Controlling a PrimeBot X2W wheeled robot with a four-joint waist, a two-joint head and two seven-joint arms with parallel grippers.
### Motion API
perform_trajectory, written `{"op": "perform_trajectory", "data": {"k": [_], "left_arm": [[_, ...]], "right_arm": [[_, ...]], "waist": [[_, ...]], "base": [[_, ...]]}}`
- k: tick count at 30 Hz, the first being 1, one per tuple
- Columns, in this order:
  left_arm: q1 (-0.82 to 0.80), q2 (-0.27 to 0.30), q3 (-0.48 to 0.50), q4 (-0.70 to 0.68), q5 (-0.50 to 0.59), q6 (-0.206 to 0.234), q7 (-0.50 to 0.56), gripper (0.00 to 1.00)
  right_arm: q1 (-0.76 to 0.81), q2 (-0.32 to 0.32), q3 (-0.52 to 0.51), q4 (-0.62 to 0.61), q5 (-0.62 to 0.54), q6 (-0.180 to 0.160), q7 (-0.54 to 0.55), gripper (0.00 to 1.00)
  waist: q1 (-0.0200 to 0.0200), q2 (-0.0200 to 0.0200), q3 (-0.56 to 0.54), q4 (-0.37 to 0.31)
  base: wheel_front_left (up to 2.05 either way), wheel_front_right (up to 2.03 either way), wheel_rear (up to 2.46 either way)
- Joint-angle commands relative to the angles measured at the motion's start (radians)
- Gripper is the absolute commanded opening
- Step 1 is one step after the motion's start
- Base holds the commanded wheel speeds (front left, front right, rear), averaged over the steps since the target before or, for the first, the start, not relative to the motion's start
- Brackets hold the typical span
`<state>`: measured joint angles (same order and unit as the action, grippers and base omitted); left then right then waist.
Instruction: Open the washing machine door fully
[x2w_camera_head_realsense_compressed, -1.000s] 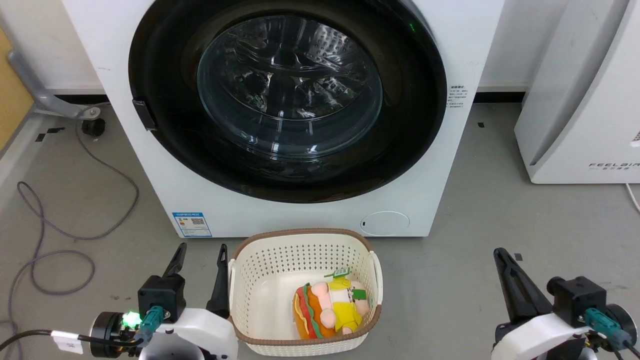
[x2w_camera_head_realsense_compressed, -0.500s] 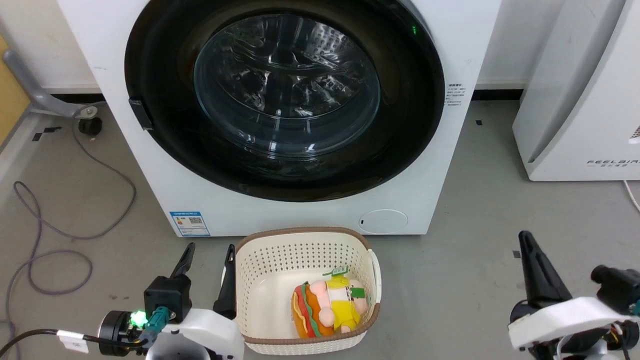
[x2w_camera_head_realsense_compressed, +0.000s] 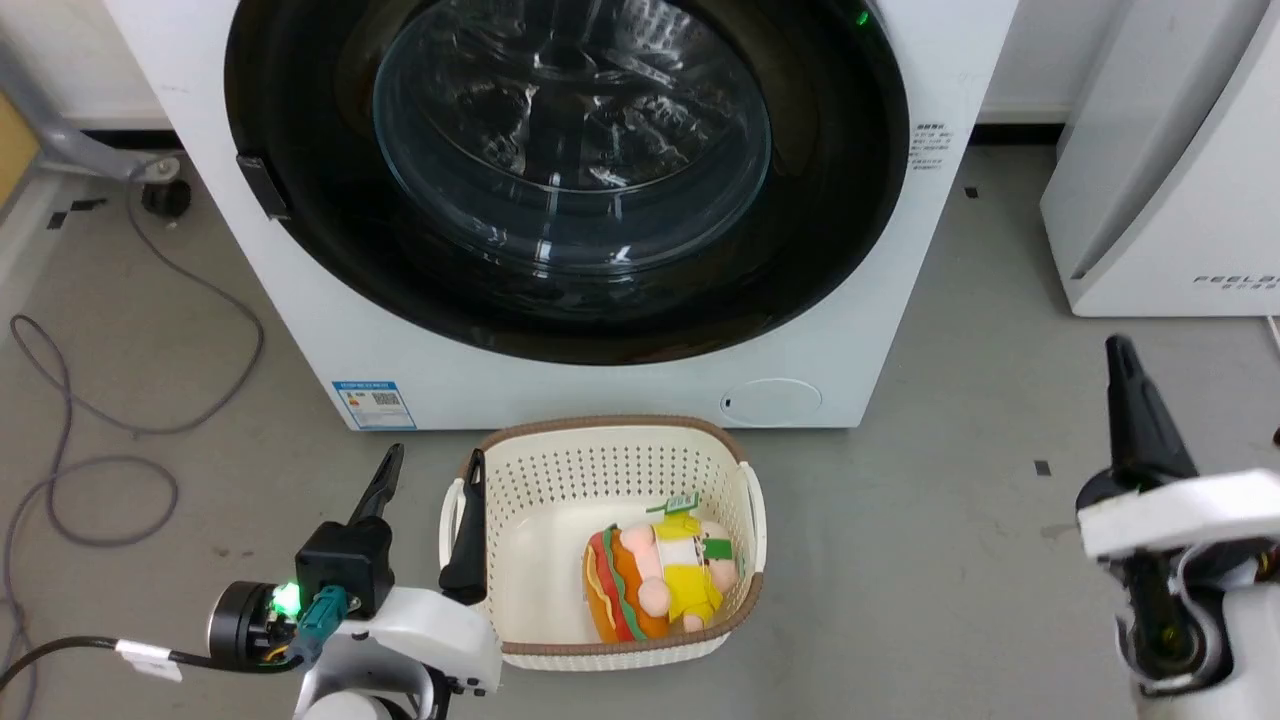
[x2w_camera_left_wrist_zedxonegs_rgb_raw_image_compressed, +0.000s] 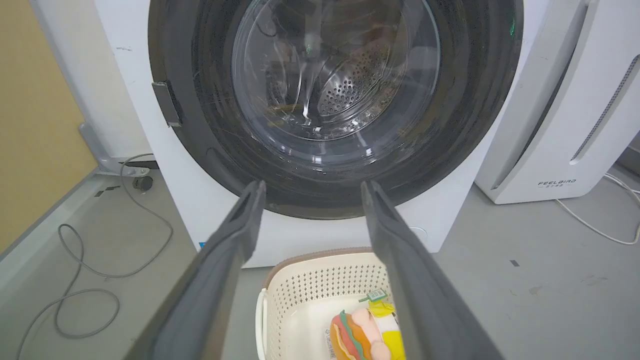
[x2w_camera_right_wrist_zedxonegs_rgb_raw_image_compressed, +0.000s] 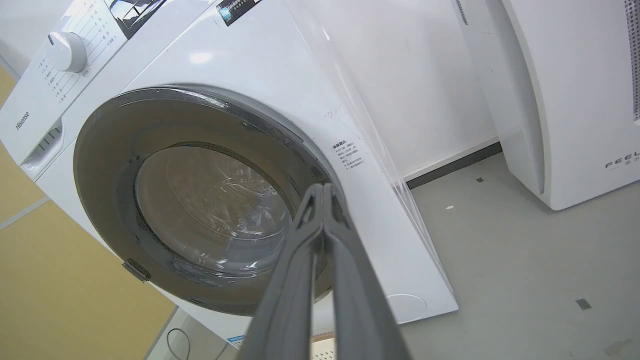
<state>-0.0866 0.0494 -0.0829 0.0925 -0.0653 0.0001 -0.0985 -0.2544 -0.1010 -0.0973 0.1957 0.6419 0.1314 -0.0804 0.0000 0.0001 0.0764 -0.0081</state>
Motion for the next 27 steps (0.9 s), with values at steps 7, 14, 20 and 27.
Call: {"op": "perform_trajectory", "data": {"k": [7, 14, 20, 27], "left_arm": [[-0.046, 0.001, -0.018, -0.004, -0.020, 0.005, -0.022, 1.00], [-0.083, 0.001, -0.032, -0.009, -0.028, 0.011, -0.036, 1.00], [-0.110, 0.001, -0.040, -0.012, -0.032, 0.016, -0.049, 1.00], [-0.147, 0.001, -0.057, -0.014, -0.039, 0.020, -0.068, 1.00]], "right_arm": [[-0.163, -0.064, -0.007, 0.094, 0.105, 0.000, 0.019, 0.00], [-0.324, -0.118, 0.013, 0.178, 0.185, 0.000, 0.071, 0.00], [-0.462, -0.155, 0.035, 0.246, 0.246, 0.000, 0.116, 0.00], [-0.674, -0.193, 0.092, 0.353, 0.318, 0.000, 0.204, 0.00]], "waist": [[0.0000, -0.0001, 0.058, 0.008], [0.0000, -0.0001, 0.113, 0.013], [0.0000, -0.0001, 0.156, 0.012], [0.0000, -0.0001, 0.213, 0.010]], "base": [[0.00, 0.00, 0.00], [0.00, 0.00, 0.00], [0.00, 0.00, 0.00], [0.00, 0.00, 0.00]]}}
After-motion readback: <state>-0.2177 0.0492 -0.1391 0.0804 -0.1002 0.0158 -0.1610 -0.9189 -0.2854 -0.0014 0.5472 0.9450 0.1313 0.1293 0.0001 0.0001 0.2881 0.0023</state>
